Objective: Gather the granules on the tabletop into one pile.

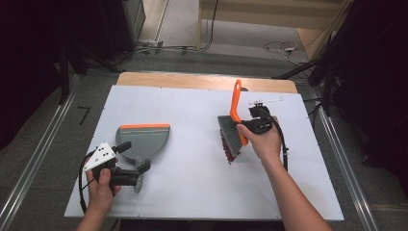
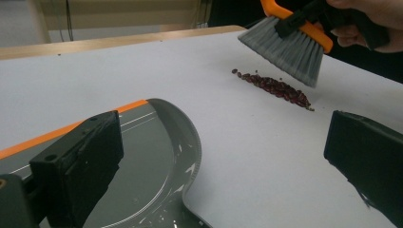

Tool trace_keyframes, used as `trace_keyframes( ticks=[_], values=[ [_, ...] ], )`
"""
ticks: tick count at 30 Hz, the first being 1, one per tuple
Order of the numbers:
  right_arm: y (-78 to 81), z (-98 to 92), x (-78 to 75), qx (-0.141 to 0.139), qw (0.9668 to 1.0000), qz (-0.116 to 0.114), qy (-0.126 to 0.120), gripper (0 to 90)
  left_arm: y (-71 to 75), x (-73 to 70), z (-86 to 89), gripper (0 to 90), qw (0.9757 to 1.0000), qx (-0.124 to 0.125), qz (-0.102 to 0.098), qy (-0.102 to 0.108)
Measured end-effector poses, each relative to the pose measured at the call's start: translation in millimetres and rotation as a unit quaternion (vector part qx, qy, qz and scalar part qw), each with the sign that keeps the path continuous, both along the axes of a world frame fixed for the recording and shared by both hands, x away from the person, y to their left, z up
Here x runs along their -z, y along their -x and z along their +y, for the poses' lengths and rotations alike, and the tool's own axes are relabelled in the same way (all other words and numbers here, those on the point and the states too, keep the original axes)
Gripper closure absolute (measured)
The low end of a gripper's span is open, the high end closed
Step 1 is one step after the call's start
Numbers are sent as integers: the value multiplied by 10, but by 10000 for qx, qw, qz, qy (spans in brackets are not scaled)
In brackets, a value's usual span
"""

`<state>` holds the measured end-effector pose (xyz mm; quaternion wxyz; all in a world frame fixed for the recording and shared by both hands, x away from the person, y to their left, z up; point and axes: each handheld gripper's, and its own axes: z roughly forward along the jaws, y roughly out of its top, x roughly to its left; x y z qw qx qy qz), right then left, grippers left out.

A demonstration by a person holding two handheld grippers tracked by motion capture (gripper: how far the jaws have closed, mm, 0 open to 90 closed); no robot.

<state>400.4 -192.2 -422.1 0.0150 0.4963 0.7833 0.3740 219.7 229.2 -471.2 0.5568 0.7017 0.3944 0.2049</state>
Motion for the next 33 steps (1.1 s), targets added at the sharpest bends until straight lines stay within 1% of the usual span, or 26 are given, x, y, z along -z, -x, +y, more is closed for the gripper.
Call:
trace_keyframes(
  ticks=[2, 4, 5, 6, 8, 9, 10, 11, 13, 15, 16, 18, 19, 20, 21, 22, 23, 25, 26, 28, 30, 31, 33],
  values=[
    [-86, -9, -73, -147, 9996, -172, 169, 682, -1, 1, 0, 0, 10000, -5, 1, 1],
    [-185, -5, -136, -321, 9983, -316, 358, 682, -3, 4, 2, 0, 10000, -10, 4, 7],
    [-235, -1, -150, -458, 9965, -495, 491, 682, -4, 5, 3, 0, 10000, -14, 12, 2],
    [-278, 14, -157, -576, 9934, -714, 683, 683, -4, 5, 4, 0, 10000, -15, 17, -5],
    [-367, 59, -168, -765, 9871, -914, 1067, 683, -4, 6, 4, 0, 10000, -14, 18, -9],
    [-409, 86, -162, -883, 9838, -996, 1197, 683, -5, 7, 4, 0, 10000, -14, 21, -6],
    [-449, 117, -151, -1033, 9786, -1151, 1360, 683, -7, 9, 4, 0, 10000, -12, 17, 13],
    [-479, 158, -140, -1136, 9738, -1230, 1538, 683, -7, 11, 7, 0, 10000, -15, 16, 16],
    [-542, 240, -108, -1375, 9620, -1417, 1887, 683, -7, 11, 14, 0, 10000, -26, 23, 11],
    [-587, 316, -62, -1620, 9490, -1603, 2179, 683, -6, 13, 15, 0, 10000, -36, 25, 27],
    [-613, 344, -34, -1802, 9385, -1748, 2371, 682, -7, 13, 15, 0, 10000, -33, 22, 21],
    [-635, 407, 40, -2085, 9218, -1973, 2606, 682, -5, 12, 14, 0, 10000, -31, 23, 13],
    [-645, 440, 85, -2235, 9153, -2056, 2648, 682, -4, 12, 14, 0, 10000, -29, 23, 9],
    [-646, 463, 123, -2340, 9081, -2122, 2748, 683, -3, 13, 15, 0, 10000, -28, 23, 6],
    [-638, 488, 160, -2432, 9030, -2138, 2825, 683, -2, 14, 14, 0, 10000, -34, 19, 18],
    [-631, 510, 189, -2577, 8950, -2233, 2875, 683, -2, 14, 16, 0, 10000, -34, 19, 19],
    [-614, 528, 205, -2636, 8900, -2285, 2937, 683, -2, 15, 18, 0, 10000, -40, 25, 16],
    [-573, 572, 224, -2750, 8819, -2293, 3068, 684, -6, 20, 22, 0, 10000, -41, 24, 11],
    [-554, 590, 234, -2874, 8767, -2295, 3100, 685, -6, 21, 23, 0, 10000, -45, 25, 14],
    [-503, 618, 245, -3051, 8679, -2302, 3171, 688, -8, 21, 25, 0, 10000, -48, 29, 15],
    [-451, 628, 258, -3139, 8657, -2260, 3177, 690, -6, 20, 25, 0, 10000, -51, 29, 21],
    [-430, 623, 266, -3198, 8635, -2267, 3174, 690, -4, 18, 25, 0, 10000, -52, 32, 24],
    [-389, 610, 275, -3266, 8628, -2231, 3148, 690, 0, 14, 20, 0, 10000, -49, 25, 40]
  ],
)
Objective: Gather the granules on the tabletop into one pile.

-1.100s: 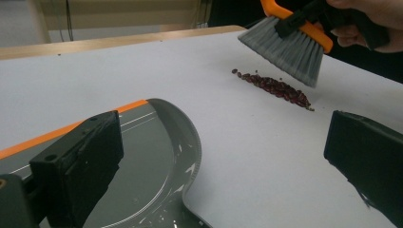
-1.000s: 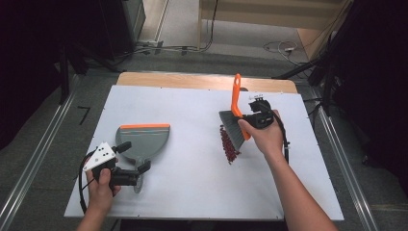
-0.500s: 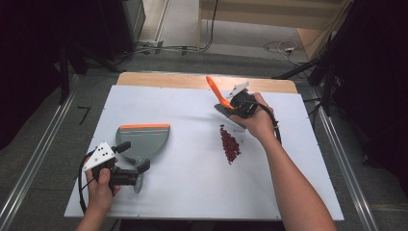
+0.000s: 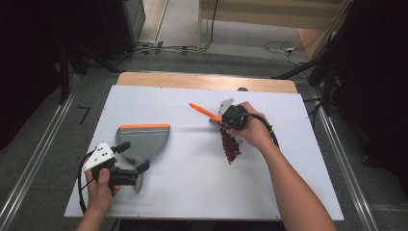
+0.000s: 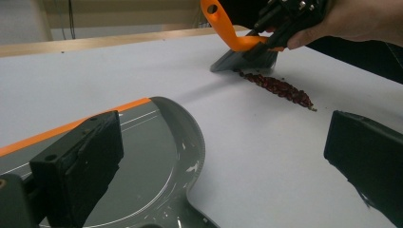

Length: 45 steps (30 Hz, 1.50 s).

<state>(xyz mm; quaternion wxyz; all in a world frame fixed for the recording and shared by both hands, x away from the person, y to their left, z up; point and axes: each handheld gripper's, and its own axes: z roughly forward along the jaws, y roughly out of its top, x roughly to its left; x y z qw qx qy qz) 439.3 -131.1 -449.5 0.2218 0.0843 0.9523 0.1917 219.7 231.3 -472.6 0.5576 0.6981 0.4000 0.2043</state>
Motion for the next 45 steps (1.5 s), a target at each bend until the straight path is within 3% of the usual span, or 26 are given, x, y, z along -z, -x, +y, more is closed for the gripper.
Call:
trace_keyframes(
  ticks=[4, 16, 23, 45],
  values=[
    [83, -35, 7, -219, 9997, 40, 77, 688, 4, -4, -11, 0, 10000, -1, -13, -12],
    [331, -141, 44, -459, 9989, 65, 100, 683, 3, 2, -30, 0, 10000, 2, 0, -45],
    [441, -174, 47, -478, 9987, 151, 108, 682, 5, 2, -40, 0, 10000, 15, 3, -60],
    [707, -277, 37, -617, 9980, 126, 26, 681, 2, 6, -56, 0, 10000, 22, 5, -72]
  ],
)
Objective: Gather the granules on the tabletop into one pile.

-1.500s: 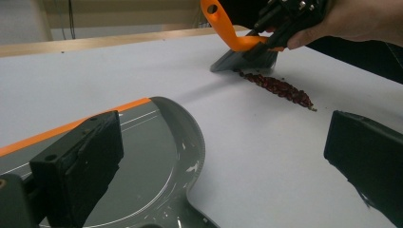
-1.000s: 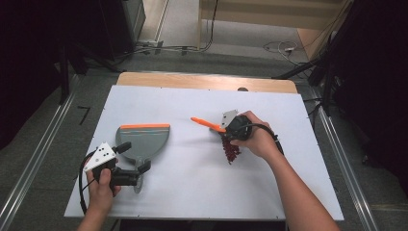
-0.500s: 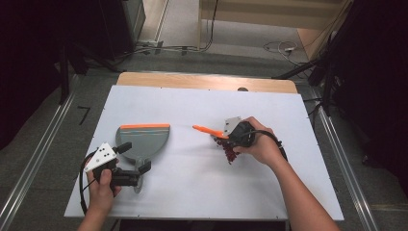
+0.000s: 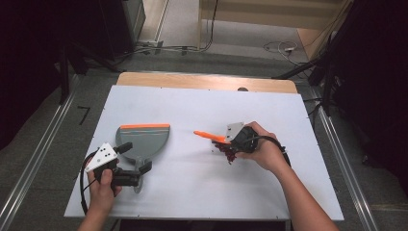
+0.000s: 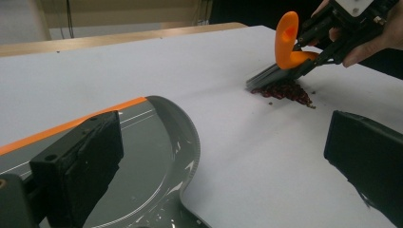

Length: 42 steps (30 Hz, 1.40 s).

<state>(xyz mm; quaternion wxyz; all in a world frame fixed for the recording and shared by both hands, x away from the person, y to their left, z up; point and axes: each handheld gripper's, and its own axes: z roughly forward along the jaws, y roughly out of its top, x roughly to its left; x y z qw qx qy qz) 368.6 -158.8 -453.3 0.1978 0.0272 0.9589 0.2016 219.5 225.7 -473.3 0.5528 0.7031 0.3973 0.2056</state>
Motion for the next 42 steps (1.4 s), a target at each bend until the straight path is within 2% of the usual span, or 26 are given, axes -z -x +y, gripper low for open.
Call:
trace_keyframes(
  ticks=[4, 9, 13, 17, 18, 20, 22, 24, 25, 26, 29, 30, 32, 33, 35, 36, 38, 40, 42],
  values=[
    [31, -13, -15, -26, 10000, -5, 17, 682, -3, 3, -2, 0, 10000, 6, -1, 5],
    [35, -32, -77, 96, 9998, -51, -145, 686, -6, 0, -7, 0, 10000, 3, 5, -19],
    [15, -63, -211, 170, 9990, -155, -376, 687, -12, 2, -7, 0, 10000, 9, -3, 6],
    [30, -35, -356, 187, 9985, -243, -450, 687, -19, 3, -7, 0, 10000, 10, -6, 29],
    [38, -21, -388, 237, 9982, -236, -501, 686, -19, 3, -5, 0, 10000, 12, -4, 22],
    [50, 17, -440, 411, 9968, -54, -685, 686, -21, 4, -6, 0, 10000, 14, -2, 20],
    [69, 63, -482, 754, 9932, 167, -867, 686, -22, 3, -8, 0, 10000, 15, 0, 18],
    [78, 133, -500, 1136, 9855, 598, -1107, 686, -21, 1, -10, 0, 10000, 17, 3, 17],
    [87, 175, -501, 1323, 9806, 794, -1212, 686, -21, 0, -9, 0, 10000, 17, 12, -5],
    [101, 226, -497, 1594, 9724, 1046, -1341, 686, -21, 0, -10, 0, 10000, 20, 11, -11],
    [82, 365, -438, 2086, 9493, 1773, -1548, 686, -21, 0, -11, 0, 10000, 25, 8, 6],
    [63, 406, -400, 2161, 9441, 1954, -1540, 687, -22, 0, -9, 0, 10000, 24, 11, -7],
    [30, 485, -303, 2371, 9365, 2109, -1489, 687, -23, 1, -9, 0, 10000, 26, 11, -6],
    [13, 517, -253, 2487, 9311, 2218, -1484, 687, -24, 2, -8, 0, 10000, 25, 11, -7],
    [-31, 546, -158, 2623, 9222, 2415, -1499, 687, -26, 5, -7, 0, 10000, 30, 7, 12],
    [-53, 547, -120, 2702, 9189, 2468, -1472, 687, -25, 4, -6, 0, 10000, 33, 3, 6],
    [-93, 518, -80, 2842, 9151, 2449, -1477, 688, -25, 4, -3, 0, 10000, 26, 3, 1],
    [-133, 450, -73, 3040, 9048, 2528, -1579, 688, -27, 6, 1, 0, 10000, 21, 12, 26],
    [-163, 378, -67, 3157, 9000, 2552, -1591, 688, -27, 5, -1, 0, 10000, 20, 7, 26]
  ],
)
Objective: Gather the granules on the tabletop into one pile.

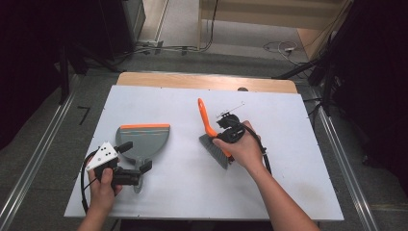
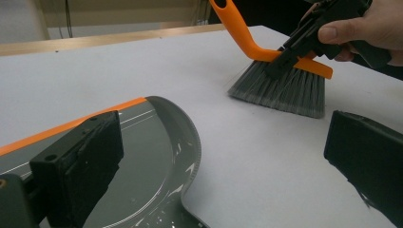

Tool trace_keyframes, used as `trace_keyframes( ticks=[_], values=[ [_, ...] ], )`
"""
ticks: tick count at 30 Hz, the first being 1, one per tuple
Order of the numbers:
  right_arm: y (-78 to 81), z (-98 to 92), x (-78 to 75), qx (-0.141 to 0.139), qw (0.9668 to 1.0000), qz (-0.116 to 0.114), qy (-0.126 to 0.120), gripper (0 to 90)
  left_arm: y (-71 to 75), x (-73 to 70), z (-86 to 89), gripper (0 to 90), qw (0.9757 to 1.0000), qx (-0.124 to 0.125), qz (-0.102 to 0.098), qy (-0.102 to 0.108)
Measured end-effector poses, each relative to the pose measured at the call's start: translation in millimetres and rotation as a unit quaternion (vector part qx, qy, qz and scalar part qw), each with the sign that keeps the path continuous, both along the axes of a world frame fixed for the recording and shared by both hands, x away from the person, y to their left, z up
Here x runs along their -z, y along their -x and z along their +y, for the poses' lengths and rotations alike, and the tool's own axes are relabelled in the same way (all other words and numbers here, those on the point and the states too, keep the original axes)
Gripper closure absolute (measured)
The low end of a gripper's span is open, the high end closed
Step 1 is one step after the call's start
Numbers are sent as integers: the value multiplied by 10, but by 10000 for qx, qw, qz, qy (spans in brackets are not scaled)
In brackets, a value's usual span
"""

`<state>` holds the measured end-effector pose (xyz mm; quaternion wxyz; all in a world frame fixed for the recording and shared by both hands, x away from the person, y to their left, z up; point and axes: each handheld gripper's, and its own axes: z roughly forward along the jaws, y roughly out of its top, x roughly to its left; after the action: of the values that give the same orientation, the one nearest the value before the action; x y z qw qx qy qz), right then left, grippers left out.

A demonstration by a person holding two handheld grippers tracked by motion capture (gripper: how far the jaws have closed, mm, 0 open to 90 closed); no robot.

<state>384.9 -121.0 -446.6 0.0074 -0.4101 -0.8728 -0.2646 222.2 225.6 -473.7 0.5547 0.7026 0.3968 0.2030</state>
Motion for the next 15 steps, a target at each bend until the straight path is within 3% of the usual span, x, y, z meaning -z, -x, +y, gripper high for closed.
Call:
trace_keyframes(
  ticks=[8, 15],
  values=[
    [-52, -251, -11, 185, 9998, -14, 15, 688, 7, -9, -16, 0, 10000, -4, -6, -23],
    [8, -362, -129, -189, 9994, -262, -129, 687, 3, -4, -10, 0, 10000, 0, -2, -24]
  ],
)
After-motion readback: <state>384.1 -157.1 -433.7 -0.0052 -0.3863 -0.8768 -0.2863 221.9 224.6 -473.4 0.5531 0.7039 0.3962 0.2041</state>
